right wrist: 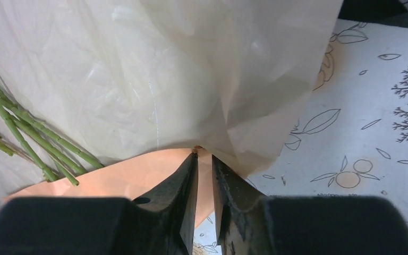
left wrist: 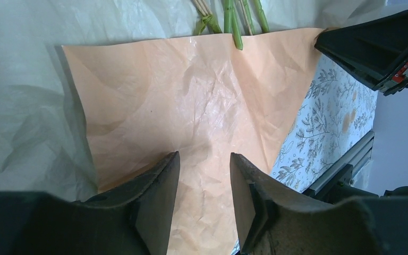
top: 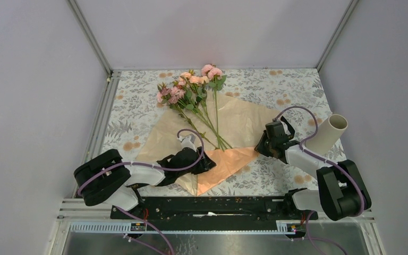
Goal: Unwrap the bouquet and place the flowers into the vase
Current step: Unfold the wrapping paper at the center of the board.
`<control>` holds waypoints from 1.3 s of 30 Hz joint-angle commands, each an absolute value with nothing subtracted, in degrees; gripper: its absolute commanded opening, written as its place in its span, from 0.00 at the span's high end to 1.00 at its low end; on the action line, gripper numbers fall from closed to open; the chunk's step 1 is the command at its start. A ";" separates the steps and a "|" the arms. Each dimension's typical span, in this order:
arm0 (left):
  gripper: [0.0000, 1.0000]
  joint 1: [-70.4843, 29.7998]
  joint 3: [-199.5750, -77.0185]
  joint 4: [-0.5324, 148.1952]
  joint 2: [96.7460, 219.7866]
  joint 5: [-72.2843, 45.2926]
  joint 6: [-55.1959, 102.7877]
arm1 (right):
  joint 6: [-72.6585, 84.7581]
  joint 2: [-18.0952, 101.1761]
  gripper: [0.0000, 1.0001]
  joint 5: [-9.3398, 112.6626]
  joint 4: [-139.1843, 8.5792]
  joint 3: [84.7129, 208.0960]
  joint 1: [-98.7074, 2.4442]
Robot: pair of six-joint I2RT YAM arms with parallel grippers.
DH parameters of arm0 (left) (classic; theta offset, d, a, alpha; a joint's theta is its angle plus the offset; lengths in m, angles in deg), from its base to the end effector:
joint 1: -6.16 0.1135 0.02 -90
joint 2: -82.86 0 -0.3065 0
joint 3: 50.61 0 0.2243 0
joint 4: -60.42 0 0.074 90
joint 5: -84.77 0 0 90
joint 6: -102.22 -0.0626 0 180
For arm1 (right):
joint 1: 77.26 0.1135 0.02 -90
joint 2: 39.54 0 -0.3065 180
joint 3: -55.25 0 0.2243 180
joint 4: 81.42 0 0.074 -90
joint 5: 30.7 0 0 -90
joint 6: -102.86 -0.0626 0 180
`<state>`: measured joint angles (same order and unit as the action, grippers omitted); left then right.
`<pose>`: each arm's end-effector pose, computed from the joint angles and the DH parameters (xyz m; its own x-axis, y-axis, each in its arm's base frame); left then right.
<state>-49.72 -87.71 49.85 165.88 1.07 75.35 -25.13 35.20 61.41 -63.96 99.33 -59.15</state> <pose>0.1459 -0.2030 0.1778 -0.8359 -0.3470 -0.4253 0.0597 0.7127 -0.6989 0.2131 0.0673 0.1931 -0.7345 0.4069 -0.5430 0.2092 0.8970 0.3893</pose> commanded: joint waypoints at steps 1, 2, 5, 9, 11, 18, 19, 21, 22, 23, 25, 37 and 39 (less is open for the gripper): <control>0.54 -50.52 -85.24 54.14 166.38 2.44 76.04 | -28.01 32.49 0.75 63.38 -65.22 98.05 -60.93; 0.54 -50.58 -85.02 54.07 166.16 2.56 76.22 | -28.13 31.24 0.73 64.87 -64.75 97.82 -61.06; 0.54 -50.68 -84.51 54.33 165.21 3.03 76.46 | -27.33 26.02 0.69 70.39 -62.23 97.45 -61.26; 0.54 -50.71 -84.78 55.62 163.04 3.21 75.80 | -23.32 17.61 0.58 73.29 -58.37 98.72 -61.26; 0.54 -50.74 -85.59 56.92 161.59 3.18 75.19 | -20.34 14.06 0.47 71.38 -58.11 100.11 -61.26; 0.53 -50.87 -89.31 61.60 156.94 4.32 72.40 | -10.39 19.57 0.39 55.22 -55.62 111.09 -61.26; 0.53 -50.89 -89.78 61.83 156.68 4.35 71.96 | -9.92 22.21 0.39 52.62 -55.71 112.65 -61.26; 0.53 -50.89 -90.55 61.99 156.47 4.50 71.33 | -9.23 28.87 0.39 47.48 -55.67 115.91 -61.26; 0.53 -50.95 -90.87 61.90 156.62 4.52 71.09 | -8.73 32.07 0.40 45.33 -55.59 117.82 -61.26; 0.53 -50.94 -91.10 61.81 156.78 4.54 70.90 | -8.51 34.96 0.40 43.55 -55.47 119.53 -61.26; 0.52 -50.90 -91.26 60.86 157.91 4.32 70.59 | -8.10 40.51 0.41 41.95 -55.16 122.63 -61.26; 0.48 -51.06 -90.48 63.78 156.29 5.10 69.65 | -3.98 50.25 0.41 40.64 -49.44 129.68 -62.84; 0.44 -51.10 -90.91 66.40 153.27 6.54 68.76 | -3.11 49.33 0.40 37.63 -49.03 128.70 -62.84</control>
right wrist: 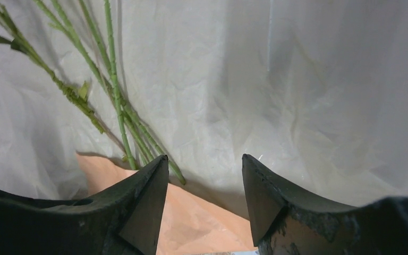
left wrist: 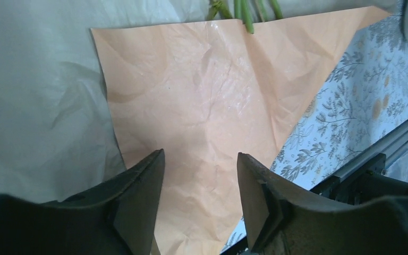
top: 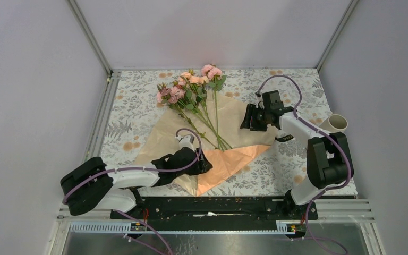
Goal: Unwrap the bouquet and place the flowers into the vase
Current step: Unfold the wrapping paper at the center of the board.
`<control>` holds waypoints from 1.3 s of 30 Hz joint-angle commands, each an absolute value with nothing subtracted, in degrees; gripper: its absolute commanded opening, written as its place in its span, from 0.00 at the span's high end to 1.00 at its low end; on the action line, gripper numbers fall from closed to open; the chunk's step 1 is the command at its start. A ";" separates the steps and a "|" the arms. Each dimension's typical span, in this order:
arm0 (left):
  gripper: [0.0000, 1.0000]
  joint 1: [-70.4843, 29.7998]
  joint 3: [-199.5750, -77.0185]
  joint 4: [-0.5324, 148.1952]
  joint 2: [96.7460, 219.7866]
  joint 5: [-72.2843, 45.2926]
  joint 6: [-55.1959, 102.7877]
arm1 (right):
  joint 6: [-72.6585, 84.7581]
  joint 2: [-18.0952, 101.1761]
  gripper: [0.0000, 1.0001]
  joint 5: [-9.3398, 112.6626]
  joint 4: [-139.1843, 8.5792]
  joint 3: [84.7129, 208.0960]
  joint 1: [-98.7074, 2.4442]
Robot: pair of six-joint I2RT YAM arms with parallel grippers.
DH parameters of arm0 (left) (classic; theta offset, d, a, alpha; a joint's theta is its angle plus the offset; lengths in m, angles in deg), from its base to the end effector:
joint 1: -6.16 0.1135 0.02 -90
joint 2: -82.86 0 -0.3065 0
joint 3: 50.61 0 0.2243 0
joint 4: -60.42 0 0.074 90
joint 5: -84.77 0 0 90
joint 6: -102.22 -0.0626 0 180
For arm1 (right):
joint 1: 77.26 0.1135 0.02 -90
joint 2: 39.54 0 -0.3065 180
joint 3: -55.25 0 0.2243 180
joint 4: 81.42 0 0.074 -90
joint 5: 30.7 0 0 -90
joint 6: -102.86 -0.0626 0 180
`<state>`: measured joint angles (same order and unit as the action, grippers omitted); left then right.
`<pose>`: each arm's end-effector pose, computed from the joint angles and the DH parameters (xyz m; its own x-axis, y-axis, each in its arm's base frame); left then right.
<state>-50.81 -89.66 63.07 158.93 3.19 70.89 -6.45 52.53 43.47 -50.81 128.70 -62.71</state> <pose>0.1330 -0.1878 0.1892 -0.8369 -0.2630 -0.4801 0.1021 0.7867 -0.6089 0.3164 0.0998 0.2465 -0.8287 0.1136 -0.5480 -0.1484 0.8995 0.4109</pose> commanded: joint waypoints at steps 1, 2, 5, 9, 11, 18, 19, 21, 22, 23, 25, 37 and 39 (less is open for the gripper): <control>0.43 -51.07 -91.22 67.77 152.17 7.01 68.59 | -3.27 48.87 0.40 36.65 -49.13 127.94 -62.84; 0.42 -51.10 -91.57 69.73 151.16 7.63 68.41 | -3.48 48.39 0.40 35.77 -49.34 127.10 -62.84; 0.38 -51.10 -92.75 74.46 149.11 9.32 68.97 | -3.88 46.28 0.39 33.90 -50.15 124.14 -62.80; 0.36 -51.06 -92.18 77.75 147.79 10.05 71.40 | -4.32 42.67 0.39 33.12 -50.13 121.46 -62.84; 0.36 -51.08 -91.36 77.46 147.44 9.53 72.15 | -4.48 41.08 0.39 32.75 -50.03 120.57 -62.76; 0.35 -51.06 -88.58 70.17 147.41 5.67 72.64 | -5.51 37.15 0.41 32.05 -49.58 119.21 -62.78; 0.35 -51.06 -88.89 69.70 147.95 5.02 72.42 | -5.63 36.87 0.41 32.06 -49.59 119.13 -62.76; 0.35 -51.06 -90.61 71.08 150.01 4.22 71.53 | -5.88 36.33 0.42 32.00 -49.52 119.20 -62.78; 0.35 -51.10 -91.31 71.80 150.95 3.93 71.46 | -5.89 35.98 0.42 32.01 -49.43 119.34 -62.84; 0.35 -51.07 -91.62 71.97 151.86 3.58 71.52 | -5.93 35.65 0.42 32.05 -49.13 119.58 -62.83; 0.36 -51.16 -91.71 71.42 152.95 2.95 71.79 | -5.74 34.94 0.42 32.06 -48.54 120.08 -62.78; 0.39 -60.58 -96.80 64.78 153.66 1.48 62.77 | -3.91 29.80 0.43 32.17 -43.12 124.65 -62.81; 0.39 -62.79 -99.13 65.57 156.04 0.56 59.87 | -3.87 28.85 0.43 31.70 -42.24 125.96 -62.79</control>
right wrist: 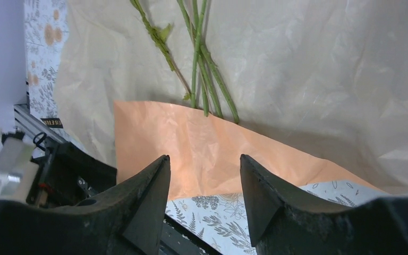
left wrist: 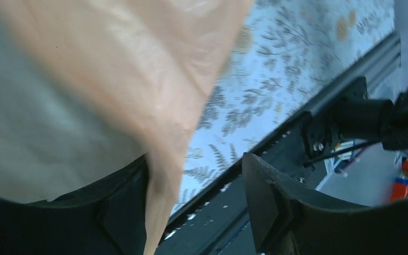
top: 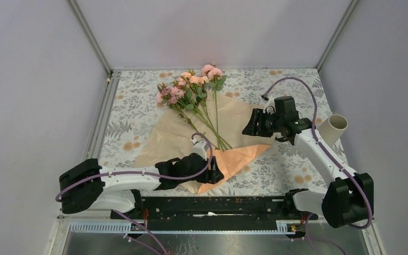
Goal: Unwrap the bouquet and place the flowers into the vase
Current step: Unfold the wrapping paper at the center of the board.
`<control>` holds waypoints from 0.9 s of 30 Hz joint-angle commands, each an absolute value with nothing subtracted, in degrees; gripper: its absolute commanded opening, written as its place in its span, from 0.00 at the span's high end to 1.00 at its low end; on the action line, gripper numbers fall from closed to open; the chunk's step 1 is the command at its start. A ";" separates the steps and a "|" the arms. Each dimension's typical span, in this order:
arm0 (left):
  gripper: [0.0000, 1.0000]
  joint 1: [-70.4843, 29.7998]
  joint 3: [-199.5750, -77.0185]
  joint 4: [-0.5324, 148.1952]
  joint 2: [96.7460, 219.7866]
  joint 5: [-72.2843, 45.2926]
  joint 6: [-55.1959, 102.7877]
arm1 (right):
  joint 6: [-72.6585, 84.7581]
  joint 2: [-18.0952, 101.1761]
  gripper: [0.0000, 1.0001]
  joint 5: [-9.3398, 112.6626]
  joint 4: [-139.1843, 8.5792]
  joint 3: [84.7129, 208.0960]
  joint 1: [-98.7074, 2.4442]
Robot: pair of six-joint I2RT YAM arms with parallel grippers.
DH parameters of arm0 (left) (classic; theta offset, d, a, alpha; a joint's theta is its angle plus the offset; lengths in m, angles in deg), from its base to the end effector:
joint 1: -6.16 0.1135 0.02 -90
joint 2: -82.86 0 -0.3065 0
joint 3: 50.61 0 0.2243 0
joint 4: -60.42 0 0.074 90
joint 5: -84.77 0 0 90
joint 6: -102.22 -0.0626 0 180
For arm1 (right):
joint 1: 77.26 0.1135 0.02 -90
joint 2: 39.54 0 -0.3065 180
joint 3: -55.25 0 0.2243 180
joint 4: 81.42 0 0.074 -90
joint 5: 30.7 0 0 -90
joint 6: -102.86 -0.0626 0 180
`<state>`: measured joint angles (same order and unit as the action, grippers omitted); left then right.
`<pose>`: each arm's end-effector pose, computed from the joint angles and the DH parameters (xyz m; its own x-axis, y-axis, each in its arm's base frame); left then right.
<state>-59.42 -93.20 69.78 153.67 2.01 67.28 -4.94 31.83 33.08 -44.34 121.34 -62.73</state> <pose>0.1001 -0.2014 0.2139 -0.8510 -0.0927 -0.5169 0.2870 0.7422 -0.6056 0.2269 0.0874 0.2956 -0.7864 0.0795 -0.6126 -0.3158 0.8005 0.5093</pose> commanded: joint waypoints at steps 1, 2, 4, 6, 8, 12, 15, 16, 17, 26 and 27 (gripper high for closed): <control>0.39 -64.13 -100.50 66.27 157.42 0.46 58.65 | -3.83 28.34 0.43 31.41 -41.86 126.65 -62.84; 0.39 -65.79 -101.81 67.06 159.05 1.05 57.27 | -3.75 27.81 0.42 31.24 -41.35 127.26 -62.80; 0.39 -69.65 -104.54 68.54 161.20 2.84 54.40 | -3.41 26.75 0.42 31.00 -40.17 128.26 -62.81; 0.39 -73.42 -107.48 70.18 163.45 4.25 51.47 | -2.66 25.63 0.42 31.03 -39.02 128.90 -62.83; 0.39 -76.25 -110.82 72.51 166.08 4.96 48.92 | -2.10 24.92 0.42 31.13 -37.90 129.21 -62.79; 0.39 -80.38 -115.85 77.63 170.90 6.45 45.50 | -1.55 24.19 0.42 31.11 -36.72 129.05 -62.80; 0.38 -81.98 -117.24 79.12 172.35 6.51 43.34 | -1.59 24.16 0.42 30.12 -36.37 128.84 -62.75; 0.38 -82.15 -117.15 78.94 172.39 5.86 42.90 | -1.66 24.18 0.42 29.53 -36.42 128.66 -62.76; 0.37 -82.24 -117.00 78.43 172.25 4.79 42.55 | -1.81 24.32 0.42 29.16 -36.64 128.42 -62.64; 0.32 -81.09 -109.42 70.02 161.19 5.61 43.98 | -5.16 26.50 0.42 32.30 -39.50 122.65 -54.35; 0.31 -80.47 -108.93 69.78 159.82 5.92 44.41 | -6.19 26.92 0.43 32.46 -40.45 121.20 -52.93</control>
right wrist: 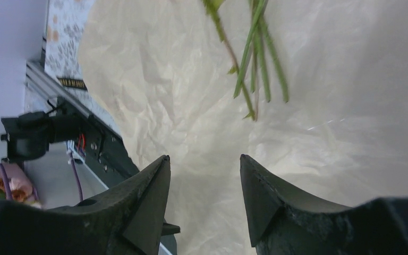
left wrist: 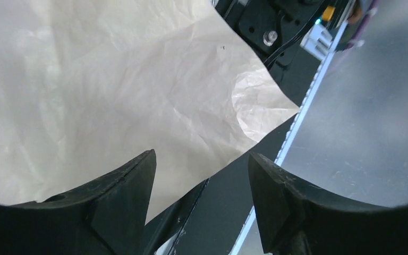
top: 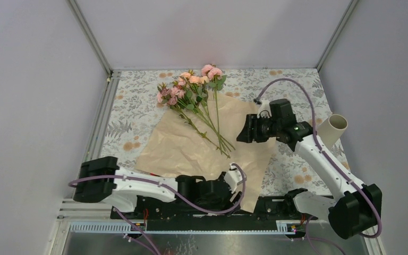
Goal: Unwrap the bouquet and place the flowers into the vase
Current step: Unfold the wrapping paper at the center of the board.
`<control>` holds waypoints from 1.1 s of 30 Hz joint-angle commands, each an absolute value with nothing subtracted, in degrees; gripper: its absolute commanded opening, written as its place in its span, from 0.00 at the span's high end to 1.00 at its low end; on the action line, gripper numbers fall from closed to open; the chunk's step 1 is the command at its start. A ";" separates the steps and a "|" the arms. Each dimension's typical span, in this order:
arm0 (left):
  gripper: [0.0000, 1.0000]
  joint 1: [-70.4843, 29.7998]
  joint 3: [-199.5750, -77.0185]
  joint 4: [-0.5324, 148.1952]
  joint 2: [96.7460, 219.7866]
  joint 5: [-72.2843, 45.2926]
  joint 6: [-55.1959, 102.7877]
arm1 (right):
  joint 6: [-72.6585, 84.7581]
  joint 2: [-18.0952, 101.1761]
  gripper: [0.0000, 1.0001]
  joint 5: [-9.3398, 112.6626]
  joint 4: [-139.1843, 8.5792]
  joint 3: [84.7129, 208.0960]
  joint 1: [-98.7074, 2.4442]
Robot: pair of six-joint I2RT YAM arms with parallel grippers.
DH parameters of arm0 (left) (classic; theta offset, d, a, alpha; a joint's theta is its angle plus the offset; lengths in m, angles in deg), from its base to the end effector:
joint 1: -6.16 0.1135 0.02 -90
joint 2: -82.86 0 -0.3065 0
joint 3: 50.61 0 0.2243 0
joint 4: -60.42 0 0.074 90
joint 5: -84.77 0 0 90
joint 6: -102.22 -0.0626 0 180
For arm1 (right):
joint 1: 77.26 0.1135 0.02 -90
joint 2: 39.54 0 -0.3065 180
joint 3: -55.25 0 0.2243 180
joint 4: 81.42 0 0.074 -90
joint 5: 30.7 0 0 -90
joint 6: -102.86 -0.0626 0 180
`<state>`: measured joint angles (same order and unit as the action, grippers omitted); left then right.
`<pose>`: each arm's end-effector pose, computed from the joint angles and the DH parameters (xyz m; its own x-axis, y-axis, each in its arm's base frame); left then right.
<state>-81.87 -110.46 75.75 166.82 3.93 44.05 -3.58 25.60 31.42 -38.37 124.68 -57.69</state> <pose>0.0202 -0.2968 0.2404 -0.5367 0.4567 -0.7095 0.8232 0.4681 -0.3214 0.1934 0.0998 0.3274 -0.7468 0.0000 -0.6650 -0.4466 0.7410 0.5015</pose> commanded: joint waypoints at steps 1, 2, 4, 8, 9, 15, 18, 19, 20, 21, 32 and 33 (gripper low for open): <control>0.31 -79.74 -108.45 69.66 158.59 6.07 45.02 | -7.10 27.36 0.43 32.39 -41.59 120.06 -51.54; 0.31 -78.90 -107.80 69.42 157.53 6.16 45.67 | -8.26 27.80 0.44 32.41 -42.73 118.90 -50.25; 0.31 -77.07 -106.22 68.55 155.68 6.83 47.59 | -10.77 28.60 0.45 31.89 -45.52 116.38 -48.12; 0.31 -73.08 -103.54 67.37 154.74 8.37 51.32 | -15.63 29.53 0.47 31.46 -49.76 111.67 -45.65; 0.31 -72.24 -103.29 67.59 155.24 9.19 52.70 | -16.77 29.55 0.47 31.56 -50.73 110.42 -45.30; 0.31 -69.78 -102.21 68.13 160.01 11.32 60.26 | -22.48 28.90 0.50 32.96 -52.38 104.19 -45.00; 0.31 -68.83 -100.19 66.77 161.39 11.29 63.14 | -24.24 28.32 0.49 35.90 -50.69 101.60 -45.08; 0.31 -68.62 -99.48 66.34 161.66 11.16 63.96 | -24.61 28.36 0.49 36.84 -49.65 100.97 -45.01; 0.31 -68.49 -98.68 65.87 161.88 11.12 64.54 | -24.82 28.47 0.48 37.50 -48.83 100.40 -45.00; 0.31 -68.47 -98.05 65.49 162.23 10.97 65.40 | -25.19 28.63 0.47 38.27 -47.90 99.71 -45.00; 0.31 -68.46 -91.83 65.27 161.46 10.65 70.36 | -27.73 22.92 0.35 47.28 -35.42 96.01 -45.10; 0.31 -68.46 -91.39 65.30 161.17 10.75 70.66 | -28.00 21.58 0.33 48.60 -34.04 95.67 -45.09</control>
